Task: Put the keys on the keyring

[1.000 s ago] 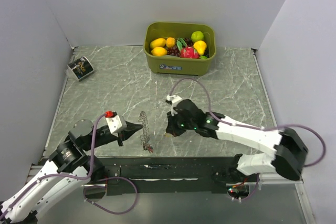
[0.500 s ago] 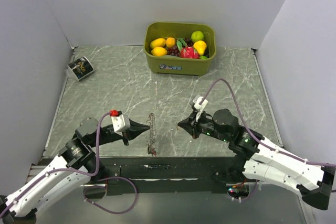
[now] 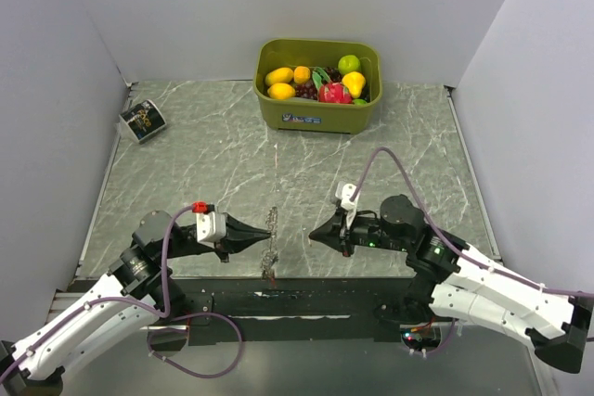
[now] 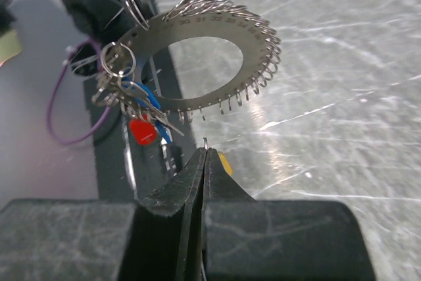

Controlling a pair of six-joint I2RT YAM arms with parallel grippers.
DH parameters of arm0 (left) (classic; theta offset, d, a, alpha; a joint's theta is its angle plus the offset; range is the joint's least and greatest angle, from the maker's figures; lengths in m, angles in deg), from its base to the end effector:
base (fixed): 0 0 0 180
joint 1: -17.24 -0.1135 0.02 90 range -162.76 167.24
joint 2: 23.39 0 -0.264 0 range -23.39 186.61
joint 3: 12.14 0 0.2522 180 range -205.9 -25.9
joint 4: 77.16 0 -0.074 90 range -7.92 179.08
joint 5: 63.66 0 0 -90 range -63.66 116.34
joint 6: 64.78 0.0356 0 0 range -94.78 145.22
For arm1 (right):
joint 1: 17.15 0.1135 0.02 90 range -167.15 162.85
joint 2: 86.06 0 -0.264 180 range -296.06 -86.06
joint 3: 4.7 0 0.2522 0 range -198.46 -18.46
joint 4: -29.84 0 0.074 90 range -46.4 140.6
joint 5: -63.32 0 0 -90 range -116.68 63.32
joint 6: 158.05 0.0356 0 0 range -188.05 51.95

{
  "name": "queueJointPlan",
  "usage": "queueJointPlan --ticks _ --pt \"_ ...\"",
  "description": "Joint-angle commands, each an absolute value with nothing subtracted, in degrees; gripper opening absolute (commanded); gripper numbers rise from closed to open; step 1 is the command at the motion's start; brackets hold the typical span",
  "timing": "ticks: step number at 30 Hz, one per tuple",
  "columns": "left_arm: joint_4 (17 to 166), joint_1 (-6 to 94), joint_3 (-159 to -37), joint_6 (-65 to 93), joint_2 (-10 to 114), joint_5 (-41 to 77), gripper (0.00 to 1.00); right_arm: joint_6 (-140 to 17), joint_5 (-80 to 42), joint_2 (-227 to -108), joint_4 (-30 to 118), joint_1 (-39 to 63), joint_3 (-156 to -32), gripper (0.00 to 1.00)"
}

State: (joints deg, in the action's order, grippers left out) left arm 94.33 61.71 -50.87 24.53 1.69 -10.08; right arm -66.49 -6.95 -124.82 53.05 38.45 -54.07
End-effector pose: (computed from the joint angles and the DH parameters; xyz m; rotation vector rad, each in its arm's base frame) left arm 0.0767 -0.1049 0.2941 1.0648 1.1958 -1.0905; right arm 0.0844 0.1445 0.3018 -1.0865 1.5545 1.0068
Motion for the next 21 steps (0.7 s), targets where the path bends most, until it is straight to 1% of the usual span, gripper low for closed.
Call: queueJointPlan --ticks 1,9,16,21 --pt "98.8 63.5 -51.9 24.6 2.1 -11.5 0.01 -67.5 -0.8 -126.8 49.7 38.3 -57.0 0.00" --pt "96.8 67.2 -52.5 27.3 3.6 -9.6 0.01 -66.1 3.1 -130.5 47.5 38.2 -59.5 0.00" --pt "95.3 68.5 -53.0 28.3 4.7 -6.6 0.01 -62.3 7.1 -133.3 41.8 38.3 -60.0 0.00" --pt "94.3 68.7 -53.5 28.5 5.4 -5.0 0.01 -61.4 10.1 -136.1 41.1 38.6 -61.6 0.00"
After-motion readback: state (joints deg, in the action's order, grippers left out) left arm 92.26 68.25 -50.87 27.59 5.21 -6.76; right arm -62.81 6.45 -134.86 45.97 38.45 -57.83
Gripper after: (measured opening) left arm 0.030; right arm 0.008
